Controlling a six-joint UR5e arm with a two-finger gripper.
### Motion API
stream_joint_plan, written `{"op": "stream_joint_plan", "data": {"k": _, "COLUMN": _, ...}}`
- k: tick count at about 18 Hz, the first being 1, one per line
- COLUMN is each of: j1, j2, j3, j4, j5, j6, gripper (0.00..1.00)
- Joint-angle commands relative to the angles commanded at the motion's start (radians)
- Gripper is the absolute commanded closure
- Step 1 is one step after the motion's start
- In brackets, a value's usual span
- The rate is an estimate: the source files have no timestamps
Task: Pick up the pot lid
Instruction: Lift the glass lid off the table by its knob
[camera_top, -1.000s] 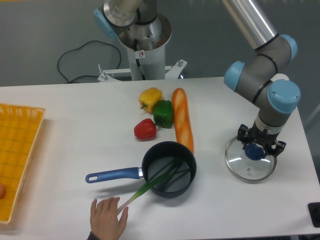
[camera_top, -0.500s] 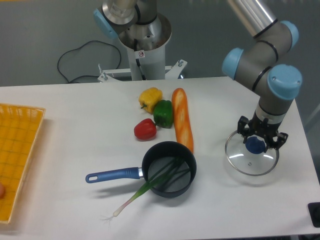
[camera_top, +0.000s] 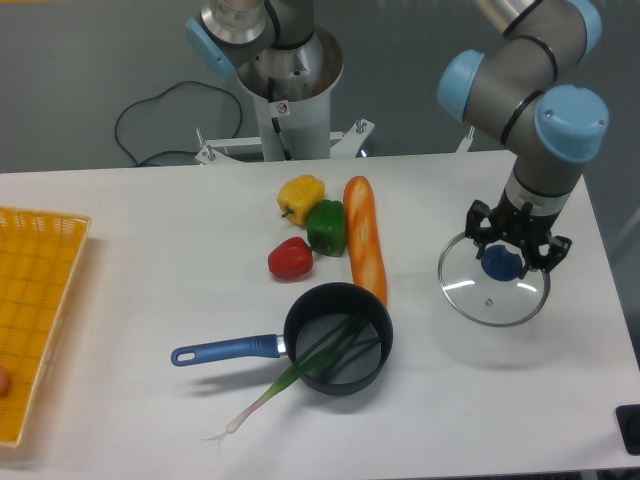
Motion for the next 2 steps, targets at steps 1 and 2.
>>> {"op": "stream_joint_plan", "data": {"k": 1, "j1": 0.002, "j2": 0.0, "j3": 0.0, "j4": 0.0, "j5": 0.002, "j6": 0.0, "gripper": 0.61}}
{"op": "stream_joint_plan", "data": {"k": 2, "j1": 0.002, "j2": 0.002, "j3": 0.0, "j4": 0.0, "j5": 0.002, "j6": 0.0, "gripper": 0.61}}
